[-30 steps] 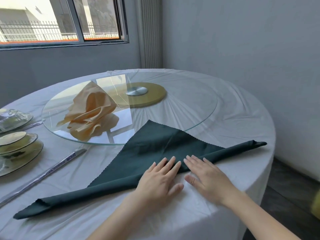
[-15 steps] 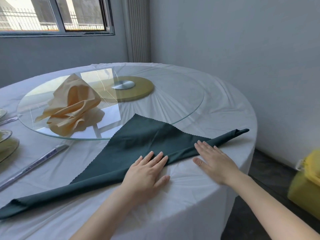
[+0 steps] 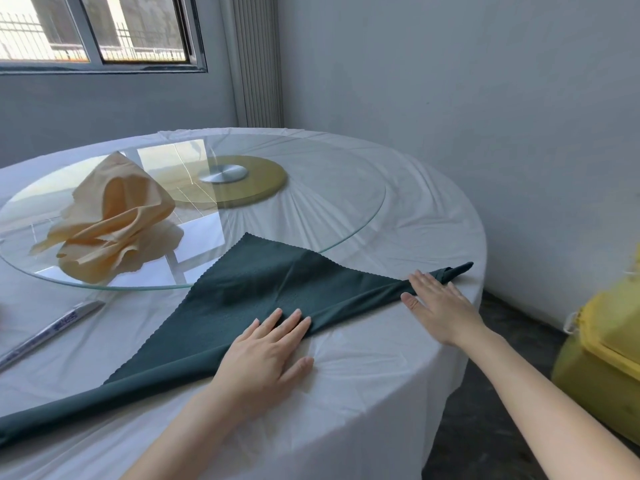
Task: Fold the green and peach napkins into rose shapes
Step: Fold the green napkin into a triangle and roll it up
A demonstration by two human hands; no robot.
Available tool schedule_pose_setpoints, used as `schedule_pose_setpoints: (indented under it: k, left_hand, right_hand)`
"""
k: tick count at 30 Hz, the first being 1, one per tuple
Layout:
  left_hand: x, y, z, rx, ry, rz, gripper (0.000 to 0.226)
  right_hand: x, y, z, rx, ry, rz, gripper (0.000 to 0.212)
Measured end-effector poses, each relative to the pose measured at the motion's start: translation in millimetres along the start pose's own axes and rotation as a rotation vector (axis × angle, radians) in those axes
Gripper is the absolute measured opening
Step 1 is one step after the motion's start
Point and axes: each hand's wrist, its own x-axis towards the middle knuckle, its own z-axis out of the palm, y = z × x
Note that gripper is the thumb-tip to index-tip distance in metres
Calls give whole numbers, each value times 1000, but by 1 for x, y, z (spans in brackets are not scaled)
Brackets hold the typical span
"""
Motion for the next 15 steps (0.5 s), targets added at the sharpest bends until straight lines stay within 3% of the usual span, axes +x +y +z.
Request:
schedule_pose_setpoints:
  k: [10,15]
  left_hand:
    - [-1,2,-3,-4,-7,-11,104]
    - [-1,4,-5,-21,-12,-13,94]
  right_hand:
    - [8,24,-1,-35,30,108,77]
    - [13,8,-22,-110,30,115,80]
